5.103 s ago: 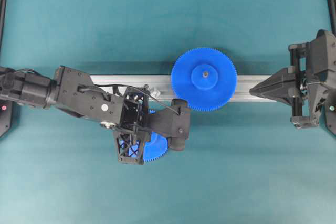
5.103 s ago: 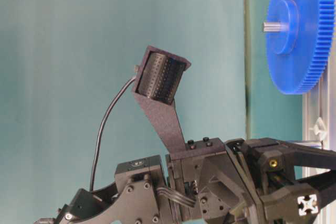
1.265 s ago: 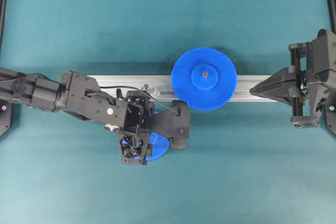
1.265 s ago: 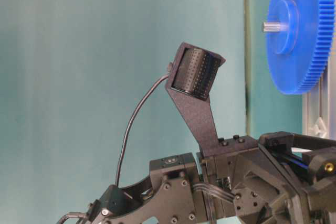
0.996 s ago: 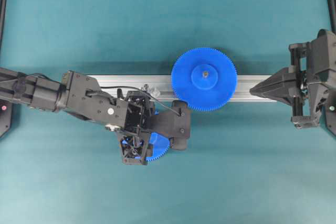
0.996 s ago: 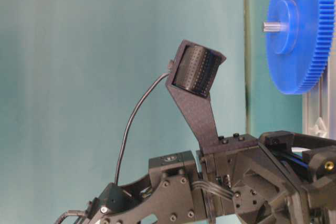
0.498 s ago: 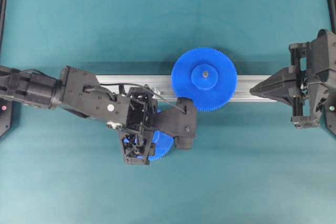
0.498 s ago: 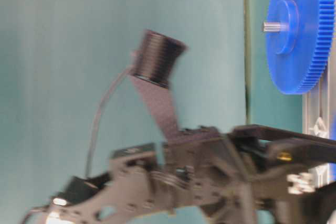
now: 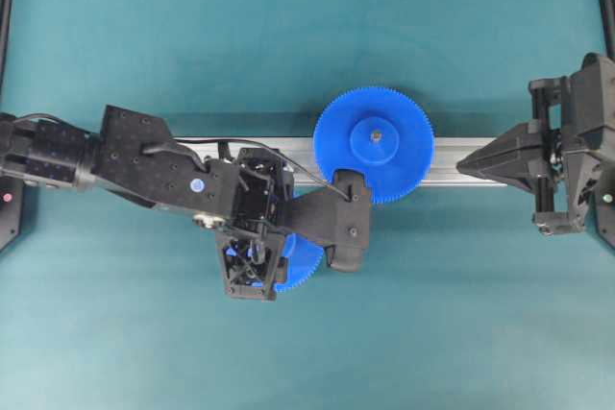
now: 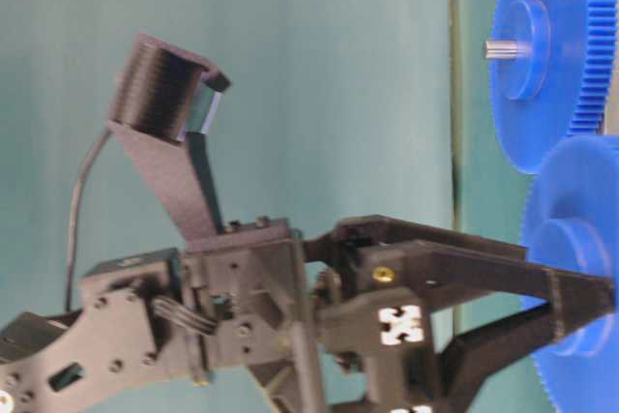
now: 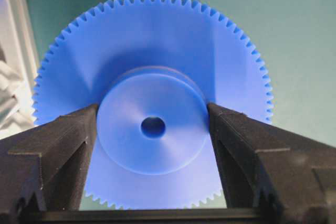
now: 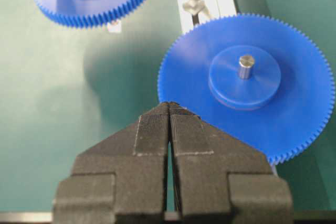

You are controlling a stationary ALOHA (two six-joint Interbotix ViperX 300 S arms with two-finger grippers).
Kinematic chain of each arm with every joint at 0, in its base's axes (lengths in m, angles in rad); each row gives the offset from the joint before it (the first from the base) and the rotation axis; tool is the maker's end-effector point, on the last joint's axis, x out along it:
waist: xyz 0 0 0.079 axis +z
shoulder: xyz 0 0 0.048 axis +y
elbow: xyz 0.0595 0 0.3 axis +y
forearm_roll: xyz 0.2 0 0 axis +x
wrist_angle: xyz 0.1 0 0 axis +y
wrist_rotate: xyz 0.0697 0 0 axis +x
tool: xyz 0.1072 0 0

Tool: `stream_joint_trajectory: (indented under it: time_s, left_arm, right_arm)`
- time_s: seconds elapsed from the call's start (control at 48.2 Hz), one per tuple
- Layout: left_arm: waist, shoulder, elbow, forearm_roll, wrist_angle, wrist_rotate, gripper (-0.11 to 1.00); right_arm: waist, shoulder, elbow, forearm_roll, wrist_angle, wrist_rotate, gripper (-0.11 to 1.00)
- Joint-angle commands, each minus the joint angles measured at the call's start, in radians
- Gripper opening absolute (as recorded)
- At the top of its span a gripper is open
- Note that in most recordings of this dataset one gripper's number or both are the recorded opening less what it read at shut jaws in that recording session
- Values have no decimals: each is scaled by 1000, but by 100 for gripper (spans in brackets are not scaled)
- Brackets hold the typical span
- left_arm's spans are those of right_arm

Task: Insert the small gear onto the shaft.
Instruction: 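Carry the held gear toward the empty left shaft on the rail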

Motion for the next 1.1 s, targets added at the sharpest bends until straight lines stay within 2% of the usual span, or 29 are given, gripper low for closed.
stream_joint_trajectory:
  time_s: [0.0, 0.456, 1.079]
  left_arm:
    - [2, -54, -43, 2, 12, 2, 70]
    - [8, -80, -140, 2, 110, 2, 70]
    - [75, -127, -143, 3, 149, 6, 70]
  right_arm:
    - [-2, 2, -11, 2, -14, 11, 0]
    - [-2, -5, -11, 2, -17, 11, 0]
    - [-2, -29, -11, 2, -14, 11, 0]
